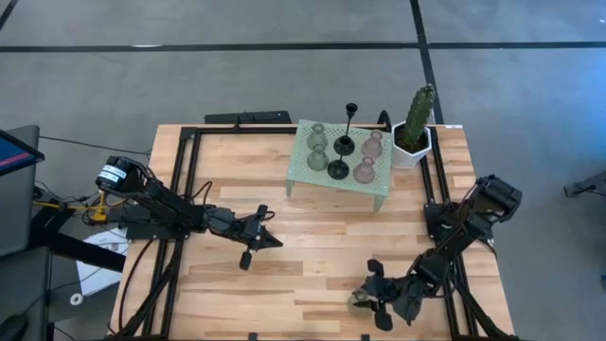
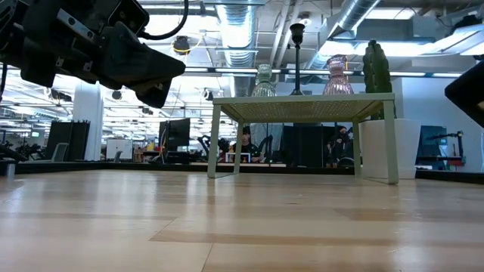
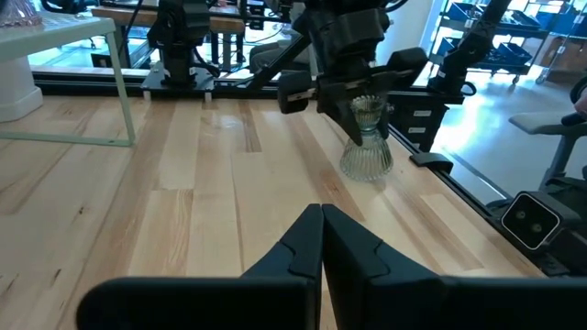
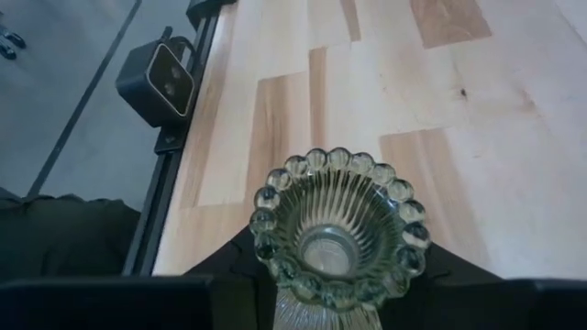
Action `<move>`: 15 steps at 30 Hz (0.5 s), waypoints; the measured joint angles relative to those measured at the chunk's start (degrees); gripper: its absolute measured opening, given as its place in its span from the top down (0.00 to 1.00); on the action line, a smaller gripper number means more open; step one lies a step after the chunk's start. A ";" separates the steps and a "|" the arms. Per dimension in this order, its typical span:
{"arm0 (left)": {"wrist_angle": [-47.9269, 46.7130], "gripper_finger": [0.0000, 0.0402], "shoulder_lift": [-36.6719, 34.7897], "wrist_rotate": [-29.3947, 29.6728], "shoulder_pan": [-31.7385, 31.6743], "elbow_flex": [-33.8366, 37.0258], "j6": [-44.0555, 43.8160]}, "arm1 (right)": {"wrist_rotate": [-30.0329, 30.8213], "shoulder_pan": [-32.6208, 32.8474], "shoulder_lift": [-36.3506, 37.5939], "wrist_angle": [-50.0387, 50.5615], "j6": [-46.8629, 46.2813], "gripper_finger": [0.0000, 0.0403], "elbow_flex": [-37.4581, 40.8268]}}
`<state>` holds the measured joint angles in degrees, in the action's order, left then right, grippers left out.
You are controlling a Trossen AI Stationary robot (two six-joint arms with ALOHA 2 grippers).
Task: Pick & Place candle stick holders
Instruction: Put the green glass candle holder on the shelf aligned with the other green glass candle holders
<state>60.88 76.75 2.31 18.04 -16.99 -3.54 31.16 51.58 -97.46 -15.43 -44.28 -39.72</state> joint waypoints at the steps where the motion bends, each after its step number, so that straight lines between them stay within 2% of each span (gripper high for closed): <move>1: 0.00 0.98 0.00 -0.02 0.00 0.00 0.01 | 0.02 -0.21 0.09 0.07 0.17 0.71 0.04; 15: 0.00 0.98 0.00 -0.02 0.00 0.00 0.01 | -1.24 -5.76 0.14 -0.68 2.74 0.71 0.04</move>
<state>60.88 76.75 2.28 18.04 -16.99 -3.53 29.92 45.82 -97.32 -16.11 -41.54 -39.68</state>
